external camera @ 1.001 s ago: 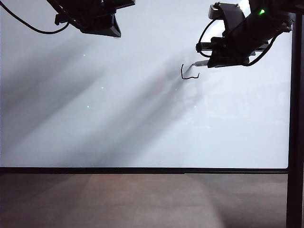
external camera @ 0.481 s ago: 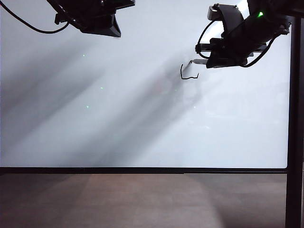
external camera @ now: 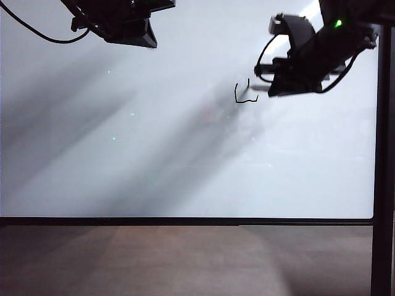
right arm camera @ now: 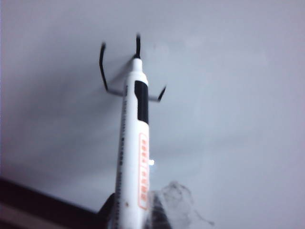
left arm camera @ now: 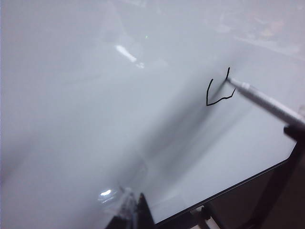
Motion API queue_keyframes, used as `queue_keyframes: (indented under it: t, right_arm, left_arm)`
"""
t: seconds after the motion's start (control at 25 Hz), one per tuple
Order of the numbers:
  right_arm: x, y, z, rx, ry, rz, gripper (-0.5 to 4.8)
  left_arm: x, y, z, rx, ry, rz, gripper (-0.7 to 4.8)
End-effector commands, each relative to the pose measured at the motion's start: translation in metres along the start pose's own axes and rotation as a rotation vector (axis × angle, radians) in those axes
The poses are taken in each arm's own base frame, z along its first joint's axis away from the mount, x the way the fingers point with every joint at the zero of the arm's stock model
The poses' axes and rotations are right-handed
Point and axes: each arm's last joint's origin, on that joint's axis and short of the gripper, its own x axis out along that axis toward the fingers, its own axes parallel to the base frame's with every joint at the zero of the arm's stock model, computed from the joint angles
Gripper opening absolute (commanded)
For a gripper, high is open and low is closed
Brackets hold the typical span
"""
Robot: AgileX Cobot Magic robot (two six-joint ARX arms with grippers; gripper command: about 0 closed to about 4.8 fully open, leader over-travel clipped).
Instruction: Reach to the right to find the marker pen, pick it up, and write the number 4 on the whiteboard.
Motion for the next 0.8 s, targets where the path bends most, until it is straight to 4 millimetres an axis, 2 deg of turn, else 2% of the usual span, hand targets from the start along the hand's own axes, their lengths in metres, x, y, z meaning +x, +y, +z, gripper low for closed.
queue_keyframes:
  t: [0.04, 0.8]
  right_arm:
    - [0.004, -0.001, -0.008, 0.015, 0.050, -0.017, -0.07]
    - [0.012, 0.000, -0.024, 0.018, 0.135, -0.010, -0.07]
  left_arm:
    - [-0.001, 0.000, 0.004, 0.002, -0.019, -0.001, -0.05]
    - [-0.001, 0.000, 0.004, 0.002, -0.015, -0.001, -0.05]
